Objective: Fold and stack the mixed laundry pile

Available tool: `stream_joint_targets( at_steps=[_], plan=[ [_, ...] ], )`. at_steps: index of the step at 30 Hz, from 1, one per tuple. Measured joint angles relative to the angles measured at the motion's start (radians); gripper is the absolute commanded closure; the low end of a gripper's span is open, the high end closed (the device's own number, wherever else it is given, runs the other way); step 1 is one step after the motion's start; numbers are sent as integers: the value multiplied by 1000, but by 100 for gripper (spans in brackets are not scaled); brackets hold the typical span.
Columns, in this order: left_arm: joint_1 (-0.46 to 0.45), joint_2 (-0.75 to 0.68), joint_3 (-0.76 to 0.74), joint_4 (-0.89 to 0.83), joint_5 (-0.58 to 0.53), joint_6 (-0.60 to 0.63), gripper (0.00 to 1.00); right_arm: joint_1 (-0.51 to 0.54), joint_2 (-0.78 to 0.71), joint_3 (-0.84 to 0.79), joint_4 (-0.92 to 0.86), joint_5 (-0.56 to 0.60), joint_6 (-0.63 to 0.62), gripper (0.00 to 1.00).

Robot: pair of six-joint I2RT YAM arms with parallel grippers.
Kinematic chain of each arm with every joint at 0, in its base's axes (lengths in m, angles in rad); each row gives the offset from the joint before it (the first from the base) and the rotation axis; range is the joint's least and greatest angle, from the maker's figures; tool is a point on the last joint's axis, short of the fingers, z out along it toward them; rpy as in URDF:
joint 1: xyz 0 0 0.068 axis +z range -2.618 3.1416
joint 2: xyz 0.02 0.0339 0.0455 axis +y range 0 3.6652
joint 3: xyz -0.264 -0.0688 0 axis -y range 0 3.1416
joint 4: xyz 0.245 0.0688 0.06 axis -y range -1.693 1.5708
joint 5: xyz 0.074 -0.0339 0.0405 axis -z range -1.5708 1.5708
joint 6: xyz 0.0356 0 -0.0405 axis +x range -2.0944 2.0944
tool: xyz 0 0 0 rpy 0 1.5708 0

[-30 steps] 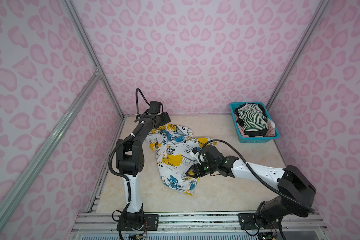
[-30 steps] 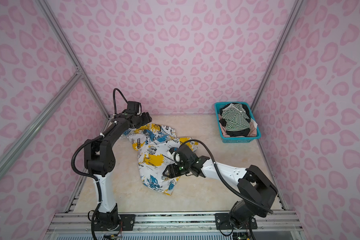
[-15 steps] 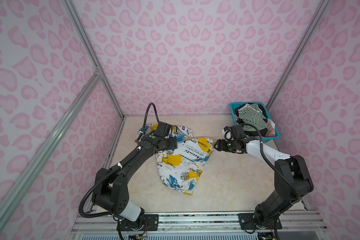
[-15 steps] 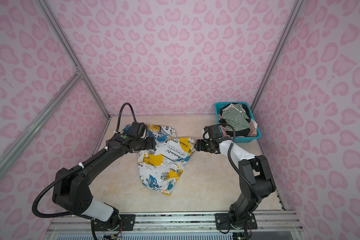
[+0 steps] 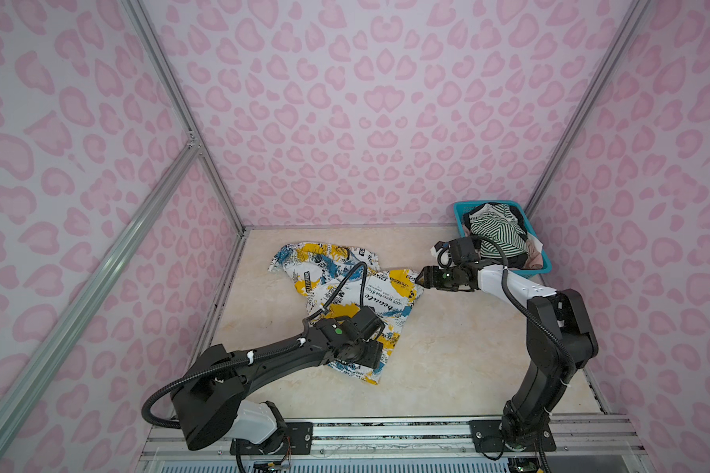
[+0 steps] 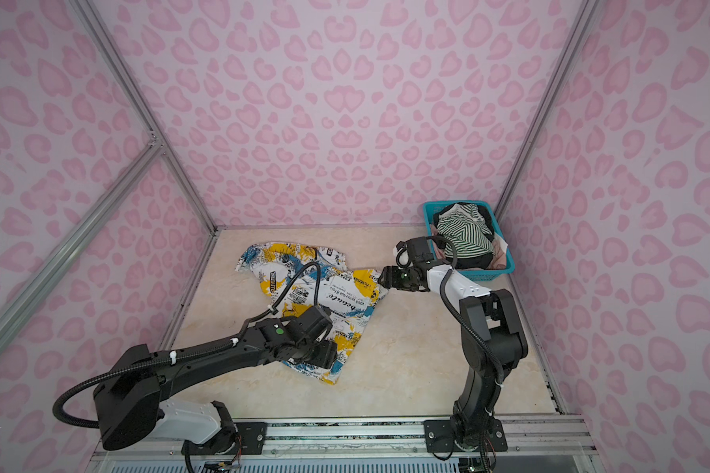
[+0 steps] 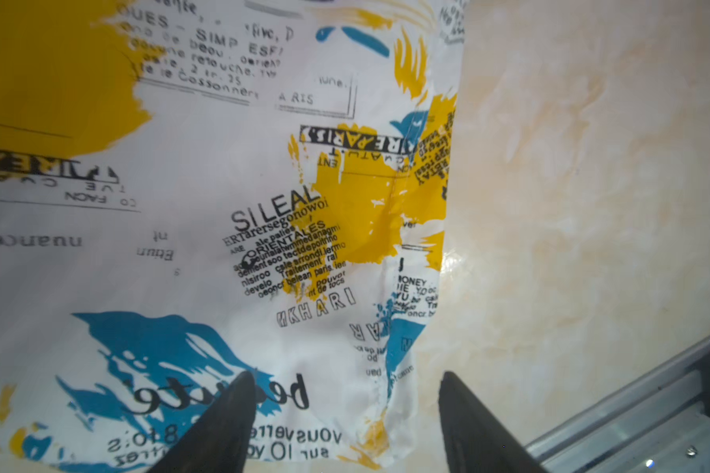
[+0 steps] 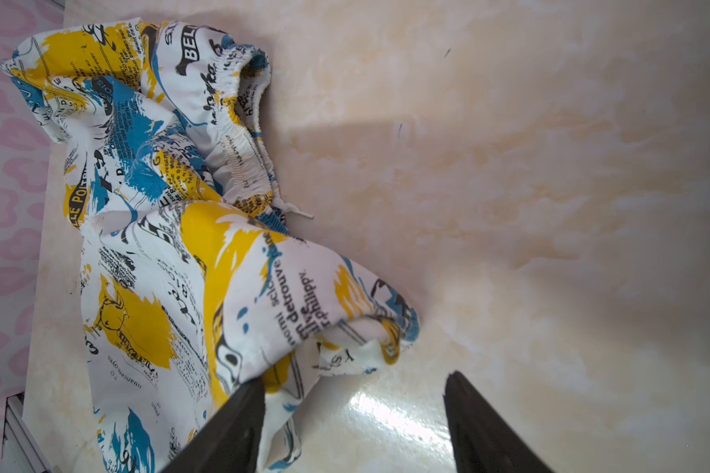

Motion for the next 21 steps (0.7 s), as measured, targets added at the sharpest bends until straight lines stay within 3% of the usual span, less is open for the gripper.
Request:
stream_joint_targets(
  at_steps=[9, 13, 17, 21],
  plan=[
    [-115, 129, 29, 15, -13, -35, 44, 0, -19, 0, -40, 25, -34, 31],
    [-121, 141, 30, 17, -25, -61, 59, -1, -19, 0, -55, 35, -44, 32],
    [-121, 155, 29, 19, -41, -86, 59, -10, -21, 2, -57, 41, -51, 32],
    [-122, 169, 27, 17, -76, -116, 50, -22, -29, 10, -71, 45, -60, 31]
  ],
)
